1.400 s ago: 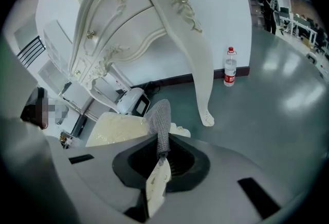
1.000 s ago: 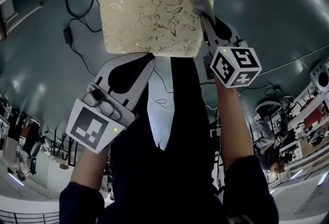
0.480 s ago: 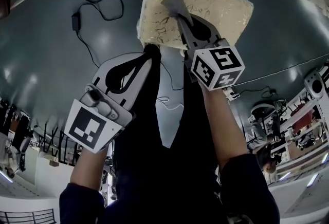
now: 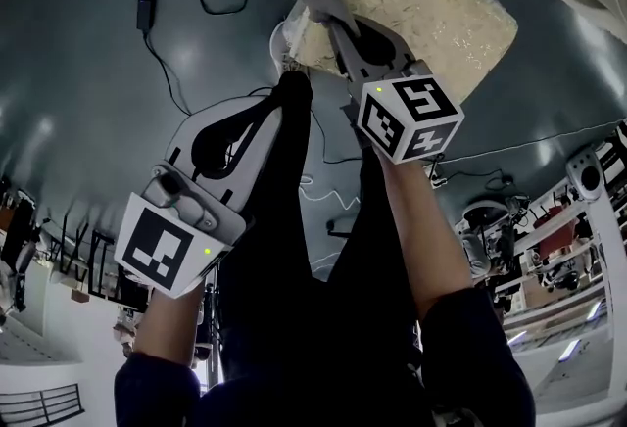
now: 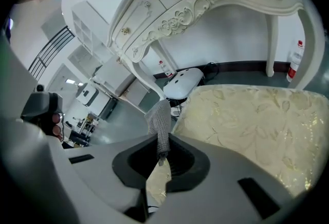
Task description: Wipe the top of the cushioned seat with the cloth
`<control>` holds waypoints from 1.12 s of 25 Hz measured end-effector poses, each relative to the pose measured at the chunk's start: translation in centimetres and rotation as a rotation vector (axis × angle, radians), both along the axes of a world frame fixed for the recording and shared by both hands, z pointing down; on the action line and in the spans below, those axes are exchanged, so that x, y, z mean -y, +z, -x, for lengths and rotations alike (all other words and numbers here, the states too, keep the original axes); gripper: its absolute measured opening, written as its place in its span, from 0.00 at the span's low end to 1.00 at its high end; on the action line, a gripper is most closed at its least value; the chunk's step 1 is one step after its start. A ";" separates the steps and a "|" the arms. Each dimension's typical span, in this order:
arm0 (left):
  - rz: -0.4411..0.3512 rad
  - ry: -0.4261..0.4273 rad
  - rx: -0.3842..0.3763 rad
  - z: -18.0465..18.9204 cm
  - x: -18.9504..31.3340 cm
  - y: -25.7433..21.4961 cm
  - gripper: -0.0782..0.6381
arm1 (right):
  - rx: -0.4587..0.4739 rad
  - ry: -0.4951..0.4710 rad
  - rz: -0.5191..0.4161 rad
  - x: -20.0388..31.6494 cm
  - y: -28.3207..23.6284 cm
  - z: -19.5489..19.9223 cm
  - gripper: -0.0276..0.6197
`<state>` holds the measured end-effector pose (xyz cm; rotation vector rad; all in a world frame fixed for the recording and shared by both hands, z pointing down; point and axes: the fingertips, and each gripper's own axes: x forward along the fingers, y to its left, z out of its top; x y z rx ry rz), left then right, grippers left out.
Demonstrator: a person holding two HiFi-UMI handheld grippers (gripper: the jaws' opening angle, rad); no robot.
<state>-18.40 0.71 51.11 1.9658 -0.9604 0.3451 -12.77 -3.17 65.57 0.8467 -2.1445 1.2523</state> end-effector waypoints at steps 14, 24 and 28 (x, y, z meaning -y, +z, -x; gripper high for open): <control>0.002 0.123 -0.020 -12.0 -0.1 0.2 0.12 | -0.047 0.096 0.026 -2.0 1.6 -13.2 0.11; 0.004 0.294 -0.011 -23.4 -0.6 0.2 0.12 | -0.072 0.252 0.060 -4.4 2.8 -25.9 0.11; 0.002 0.349 -0.005 -26.6 -0.6 0.0 0.12 | -0.080 0.307 0.070 -5.0 3.1 -29.9 0.11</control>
